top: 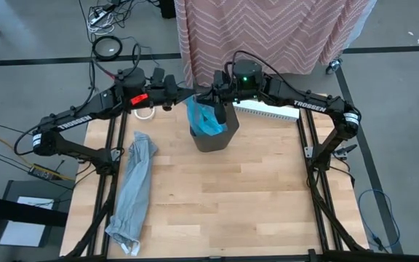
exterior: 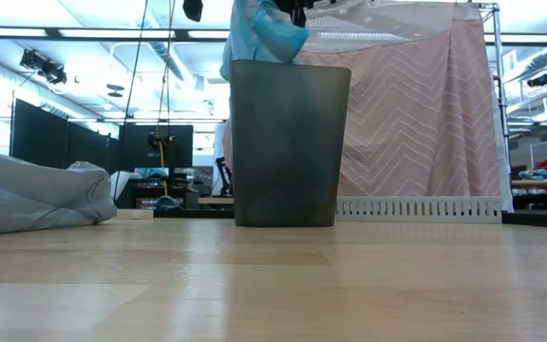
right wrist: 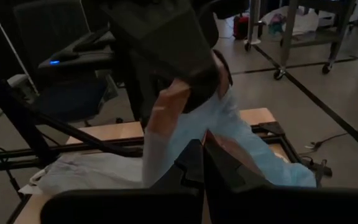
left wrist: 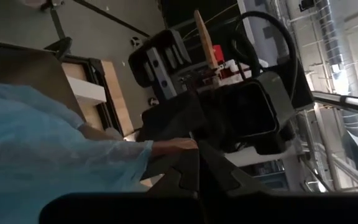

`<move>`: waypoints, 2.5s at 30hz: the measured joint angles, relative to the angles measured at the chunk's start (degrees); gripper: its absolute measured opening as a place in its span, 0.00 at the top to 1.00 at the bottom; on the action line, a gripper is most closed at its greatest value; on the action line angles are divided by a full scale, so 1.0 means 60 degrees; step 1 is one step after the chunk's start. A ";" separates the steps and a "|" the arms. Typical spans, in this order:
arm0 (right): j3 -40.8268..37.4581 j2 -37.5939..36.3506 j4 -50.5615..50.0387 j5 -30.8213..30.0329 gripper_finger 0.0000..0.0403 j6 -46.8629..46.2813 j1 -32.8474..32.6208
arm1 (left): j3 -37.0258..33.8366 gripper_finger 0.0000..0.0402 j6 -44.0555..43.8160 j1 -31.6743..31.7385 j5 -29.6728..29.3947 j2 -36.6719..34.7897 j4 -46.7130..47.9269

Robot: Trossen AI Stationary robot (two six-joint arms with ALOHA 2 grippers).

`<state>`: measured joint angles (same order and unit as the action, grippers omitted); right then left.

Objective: Place trash/remove bag and relplace
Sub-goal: Remove the blue trash bag from the trash bin

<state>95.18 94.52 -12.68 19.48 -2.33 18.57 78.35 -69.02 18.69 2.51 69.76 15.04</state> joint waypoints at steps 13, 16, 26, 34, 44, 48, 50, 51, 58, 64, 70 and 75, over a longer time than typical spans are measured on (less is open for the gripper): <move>0.0000 0.0002 0.0095 0.0433 1.00 -0.0001 0.0068 | -0.0007 1.00 0.0212 0.0016 0.0282 0.0139 0.0522; 0.0000 -0.0001 0.0076 0.0515 1.00 -0.0004 0.0068 | -0.0008 1.00 0.0250 0.0038 0.0280 0.0157 0.0656; 0.0000 0.0003 0.0276 0.0874 1.00 -0.0105 0.0151 | -0.0007 1.00 0.0733 0.0471 0.0448 0.0144 0.1105; 0.0000 0.0003 0.0562 0.1437 1.00 -0.0346 0.0236 | -0.0025 1.00 0.0723 0.0594 0.0463 0.0391 0.0295; 0.0000 0.0003 0.0351 0.1289 1.00 -0.0239 0.0251 | -0.0022 0.99 0.0235 0.0570 0.0704 0.0437 -0.0894; 0.0000 0.0003 0.0113 0.1044 1.00 0.0011 0.0300 | -0.0022 0.99 -0.0090 0.0566 0.1083 0.0433 -0.1141; 0.0000 0.0003 -0.0030 0.0931 1.00 0.0154 0.0338 | -0.0022 0.99 -0.0341 0.0516 0.1281 0.0433 -0.1438; 0.0000 0.0003 -0.0077 0.0922 1.00 0.0211 0.0362 | -0.0022 0.99 -0.0493 0.0489 0.1294 0.0433 -0.1661; 0.0000 0.0003 -0.0156 0.0681 1.00 0.0333 0.0540 | -0.0007 0.99 -0.1104 0.0428 0.1351 0.0419 -0.2781; 0.0000 0.0003 -0.0244 0.0636 1.00 0.0342 0.0661 | -0.0007 0.99 -0.1367 0.0428 0.1463 0.0419 -0.2910; -0.0300 0.0005 -0.0341 0.0438 1.00 0.0329 0.0684 | -0.0004 0.99 -0.1606 0.0428 0.1556 0.0415 -0.3816; -0.0302 -0.0068 -0.0003 0.0507 1.00 0.0085 0.0604 | -0.0004 0.99 -0.1561 0.0503 0.2011 0.0415 -0.3322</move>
<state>93.36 94.12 -12.70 22.52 -1.82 22.20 78.32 -78.39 21.71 14.58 72.25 -4.89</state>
